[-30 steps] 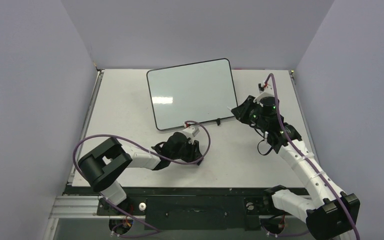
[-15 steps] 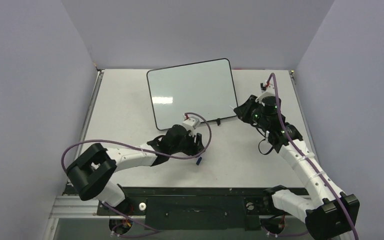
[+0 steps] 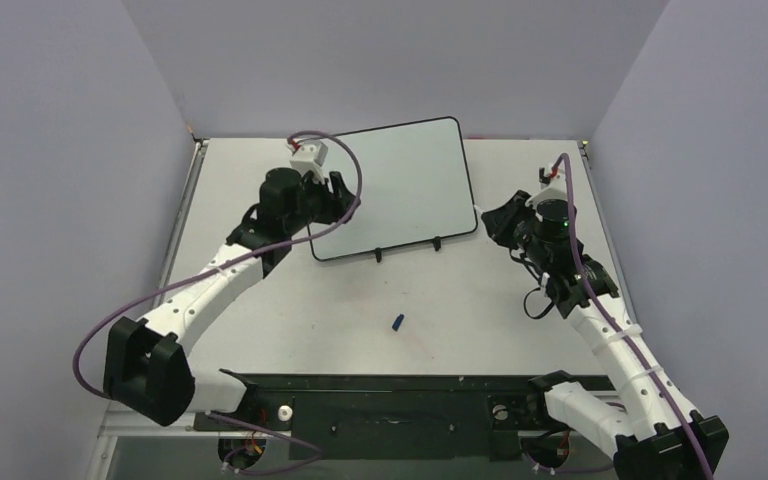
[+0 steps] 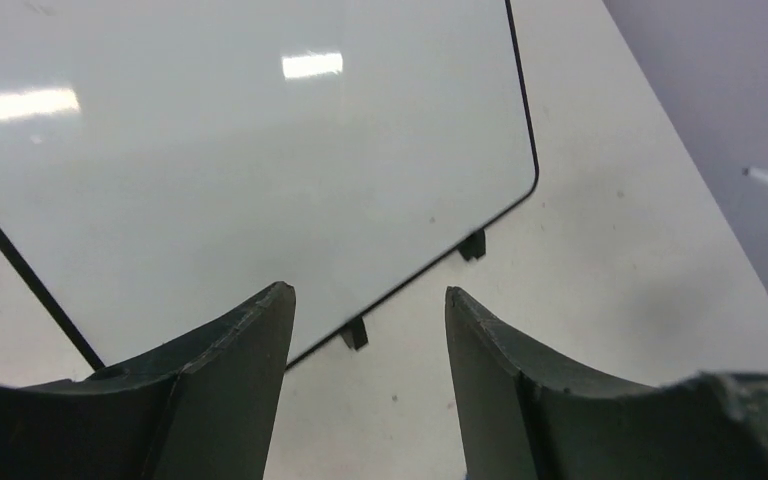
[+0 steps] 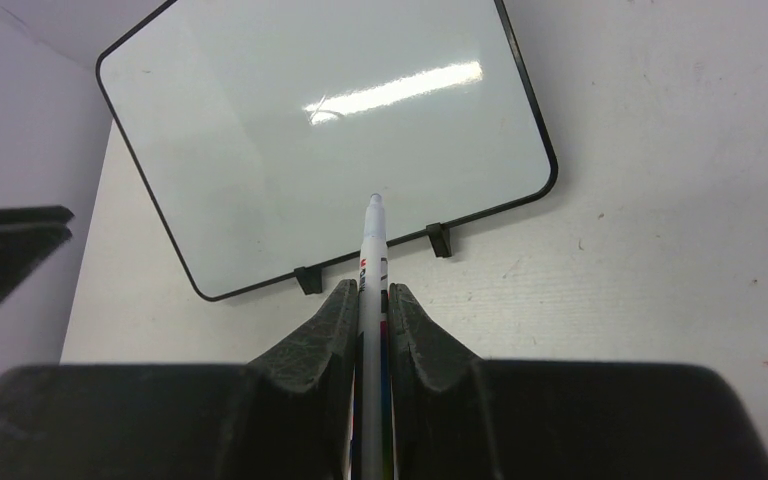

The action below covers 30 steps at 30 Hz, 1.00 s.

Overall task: Write a sentence on the whiteboard
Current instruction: Move the whiteboard to the center of the board.

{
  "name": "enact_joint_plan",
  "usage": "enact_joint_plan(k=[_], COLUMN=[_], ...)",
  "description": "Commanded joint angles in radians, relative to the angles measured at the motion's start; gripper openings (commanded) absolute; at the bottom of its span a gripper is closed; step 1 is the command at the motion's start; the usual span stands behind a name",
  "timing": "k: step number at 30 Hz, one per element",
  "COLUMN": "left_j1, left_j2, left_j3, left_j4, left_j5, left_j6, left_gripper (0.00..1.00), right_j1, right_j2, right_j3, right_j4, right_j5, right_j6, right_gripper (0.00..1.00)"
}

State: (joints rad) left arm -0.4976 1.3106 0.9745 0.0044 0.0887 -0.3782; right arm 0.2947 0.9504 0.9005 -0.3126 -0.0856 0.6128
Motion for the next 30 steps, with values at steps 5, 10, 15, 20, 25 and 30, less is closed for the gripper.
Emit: enact_joint_plan(k=[5, 10, 15, 20, 25, 30], left_j1=[0.150, 0.210, 0.236, 0.248, 0.275, 0.299], left_j2=[0.236, 0.440, 0.643, 0.892, 1.113, 1.124], left_j3=[0.419, 0.645, 0.960, 1.351, 1.647, 1.531], left_j4=[-0.194, -0.276, -0.387, -0.505, -0.575, -0.394], left_j5=[0.038, 0.070, 0.110, 0.086, 0.115, 0.162], left_j6=[0.059, 0.053, 0.032, 0.008, -0.063, -0.128], left_gripper=[0.63, 0.77, 0.81, 0.80, 0.77, 0.73], right_j1=[-0.005, -0.004, -0.004, -0.003, -0.002, -0.002], right_j2=[-0.028, -0.035, -0.058, -0.078, -0.092, -0.112], right_j3=[0.003, 0.007, -0.002, -0.008, -0.011, -0.026], right_j4=[-0.020, -0.044, -0.056, -0.075, -0.086, -0.095], right_j5=[0.010, 0.005, 0.006, 0.008, 0.002, 0.009], right_j6=[-0.005, -0.008, -0.008, -0.012, -0.012, -0.013], right_gripper=[0.00, 0.00, 0.00, 0.00, 0.00, 0.00])
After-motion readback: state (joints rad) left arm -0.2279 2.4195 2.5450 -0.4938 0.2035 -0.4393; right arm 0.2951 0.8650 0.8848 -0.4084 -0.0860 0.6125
